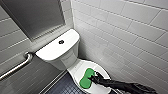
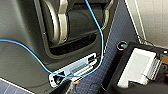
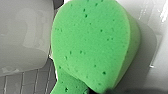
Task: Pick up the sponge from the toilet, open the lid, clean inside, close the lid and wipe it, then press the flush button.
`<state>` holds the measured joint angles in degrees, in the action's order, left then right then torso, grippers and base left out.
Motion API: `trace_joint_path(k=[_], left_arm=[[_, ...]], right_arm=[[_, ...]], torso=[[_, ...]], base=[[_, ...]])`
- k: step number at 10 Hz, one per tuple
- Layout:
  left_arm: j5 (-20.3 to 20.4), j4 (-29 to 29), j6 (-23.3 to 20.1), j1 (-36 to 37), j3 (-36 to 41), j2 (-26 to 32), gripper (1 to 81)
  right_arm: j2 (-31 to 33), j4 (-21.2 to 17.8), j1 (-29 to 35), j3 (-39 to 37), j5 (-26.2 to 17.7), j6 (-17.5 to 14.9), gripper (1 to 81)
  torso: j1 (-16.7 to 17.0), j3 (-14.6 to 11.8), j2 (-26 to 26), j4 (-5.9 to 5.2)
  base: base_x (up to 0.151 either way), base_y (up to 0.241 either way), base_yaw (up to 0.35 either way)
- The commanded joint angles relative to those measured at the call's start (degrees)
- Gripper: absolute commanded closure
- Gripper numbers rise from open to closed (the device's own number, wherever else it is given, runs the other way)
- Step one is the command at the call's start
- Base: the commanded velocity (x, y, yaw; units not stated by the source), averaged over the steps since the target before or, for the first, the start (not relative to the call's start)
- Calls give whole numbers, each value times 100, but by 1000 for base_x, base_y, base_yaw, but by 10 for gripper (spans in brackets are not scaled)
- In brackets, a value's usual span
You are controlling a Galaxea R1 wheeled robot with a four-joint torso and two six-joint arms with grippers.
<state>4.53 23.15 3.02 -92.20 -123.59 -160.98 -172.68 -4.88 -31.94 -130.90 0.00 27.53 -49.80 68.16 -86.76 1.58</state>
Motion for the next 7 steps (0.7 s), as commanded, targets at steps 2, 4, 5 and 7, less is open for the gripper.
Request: trace_joint_path(k=[2,4,5,7], left_arm=[[-436,84,-39,-260,107,-14,10],[-435,76,-39,-260,107,-14,10],[-436,84,-39,-260,107,-23,10],[-436,84,-39,-251,107,-23,10]], right_arm=[[2075,57,113,2367,-150,42,811],[2768,83,-229,2763,95,33,811],[3068,101,-492,2878,271,25,811],[3736,101,-976,3114,764,25,811]], torso=[[0,0,0,0],[0,0,0,0],[0,0,0,0],[0,0,0,0]], base=[[0,0,0],[0,0,0],[0,0,0],[0,0,0]])
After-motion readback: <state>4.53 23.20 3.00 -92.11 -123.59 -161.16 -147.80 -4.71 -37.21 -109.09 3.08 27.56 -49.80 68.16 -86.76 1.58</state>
